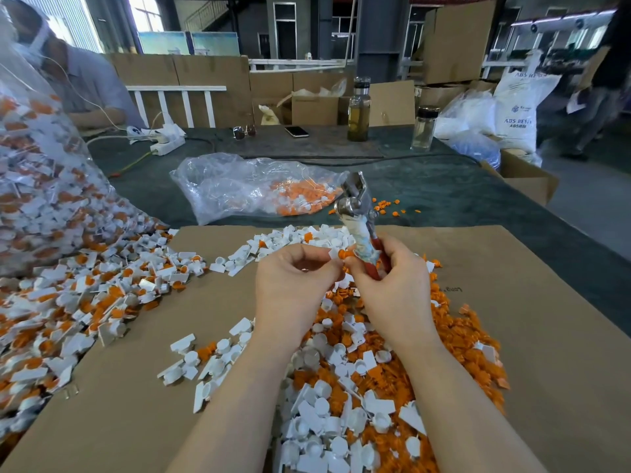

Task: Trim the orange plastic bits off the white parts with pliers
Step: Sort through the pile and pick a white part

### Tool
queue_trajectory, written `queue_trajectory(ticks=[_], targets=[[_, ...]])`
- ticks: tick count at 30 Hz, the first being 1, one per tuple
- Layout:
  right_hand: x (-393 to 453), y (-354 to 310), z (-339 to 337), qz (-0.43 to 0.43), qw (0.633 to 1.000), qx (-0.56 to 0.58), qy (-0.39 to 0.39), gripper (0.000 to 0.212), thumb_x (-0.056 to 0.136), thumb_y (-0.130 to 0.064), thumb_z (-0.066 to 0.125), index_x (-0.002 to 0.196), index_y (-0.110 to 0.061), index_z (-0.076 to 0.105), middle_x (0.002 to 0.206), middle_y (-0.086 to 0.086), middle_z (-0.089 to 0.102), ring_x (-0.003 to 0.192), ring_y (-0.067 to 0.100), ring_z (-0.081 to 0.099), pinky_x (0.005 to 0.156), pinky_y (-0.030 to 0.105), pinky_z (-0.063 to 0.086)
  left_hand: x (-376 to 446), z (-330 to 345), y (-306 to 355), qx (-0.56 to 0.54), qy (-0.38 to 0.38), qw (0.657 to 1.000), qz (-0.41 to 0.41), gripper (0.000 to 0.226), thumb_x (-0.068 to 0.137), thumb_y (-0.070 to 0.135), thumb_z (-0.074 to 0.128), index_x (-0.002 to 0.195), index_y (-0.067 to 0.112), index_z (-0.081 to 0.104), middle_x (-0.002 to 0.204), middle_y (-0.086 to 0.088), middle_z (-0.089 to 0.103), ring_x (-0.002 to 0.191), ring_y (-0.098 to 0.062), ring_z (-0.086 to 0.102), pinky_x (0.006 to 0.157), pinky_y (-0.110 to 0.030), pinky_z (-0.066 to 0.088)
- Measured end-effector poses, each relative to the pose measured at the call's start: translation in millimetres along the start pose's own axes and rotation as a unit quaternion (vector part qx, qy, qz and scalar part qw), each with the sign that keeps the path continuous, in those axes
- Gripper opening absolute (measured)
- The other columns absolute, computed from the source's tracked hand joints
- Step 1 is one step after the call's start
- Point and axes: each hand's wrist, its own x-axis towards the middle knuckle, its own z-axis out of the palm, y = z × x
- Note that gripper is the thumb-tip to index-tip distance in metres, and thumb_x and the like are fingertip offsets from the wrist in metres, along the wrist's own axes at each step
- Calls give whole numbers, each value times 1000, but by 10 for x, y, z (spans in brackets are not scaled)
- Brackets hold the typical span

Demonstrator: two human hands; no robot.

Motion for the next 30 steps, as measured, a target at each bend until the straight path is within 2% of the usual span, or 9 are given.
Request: queue_trajectory(ticks=[5, 9, 13, 17, 19, 21, 24, 30], targets=[[9, 10, -7, 8, 1000, 8, -7, 16, 85, -24, 73, 91, -29, 59, 77, -15, 62, 73, 2, 59, 56, 14, 45, -23, -7, 19, 26, -8, 999, 25, 11, 78, 17, 82, 75, 24, 74, 67, 7, 74, 62, -3, 69, 64, -20, 54], [14, 15, -4, 5, 1000, 15, -7, 15, 84, -22, 74, 91, -28, 61, 77, -15, 63, 73, 1, 59, 58, 11, 45, -28, -15, 36, 36, -14, 999, 31, 13, 78, 15, 81, 73, 25, 74, 67, 7, 74, 67, -8, 71, 67, -23, 58], [7, 16, -4, 5, 1000, 16, -11, 17, 84, -22, 75, 93, -28, 62, 80, -16, 64, 76, -2, 60, 59, 8, 45, -26, -24, 43, 58, -17, 997, 43, 11, 79, 17, 81, 73, 25, 75, 67, 10, 74, 68, -7, 71, 65, -19, 58], [3, 8, -11, 1, 1000, 12, -10, 18, 83, -20, 74, 89, -30, 60, 77, -17, 63, 76, -1, 60, 59, 9, 45, -30, -15, 36, 84, -21, 995, 59, 15, 79, 14, 81, 71, 25, 75, 66, 14, 72, 62, -2, 67, 54, -10, 50], [6, 7, -6, 2, 1000, 10, -11, 18, 83, -21, 74, 89, -30, 60, 77, -17, 64, 75, 0, 61, 58, 10, 45, -23, -15, 28, 84, -18, 994, 61, 16, 80, 14, 80, 70, 26, 75, 66, 14, 72, 64, -2, 67, 54, -11, 51], [10, 9, -1, 9, 1000, 5, -18, 16, 84, -24, 74, 93, -28, 62, 81, -17, 64, 75, -1, 62, 59, 10, 47, -7, -15, 8, 82, -13, 995, 57, 16, 80, 16, 80, 70, 27, 75, 67, 13, 73, 67, -6, 70, 60, -17, 57], [20, 20, 3, 22, 999, 11, -37, 19, 86, -22, 72, 104, -21, 66, 88, -16, 65, 80, 1, 63, 67, 15, 51, 4, -7, -14, 84, -8, 995, 49, 14, 80, 18, 80, 71, 27, 74, 68, 12, 73, 69, -8, 71, 65, -23, 59], [30, 19, -9, 19, 997, 17, -68, 18, 88, -18, 68, 106, -20, 66, 83, -17, 63, 76, -3, 60, 59, 8, 44, 27, 18, -29, 80, 12, 996, 39, 13, 81, 24, 79, 70, 28, 72, 66, 15, 72, 63, -1, 67, 54, -13, 50]])
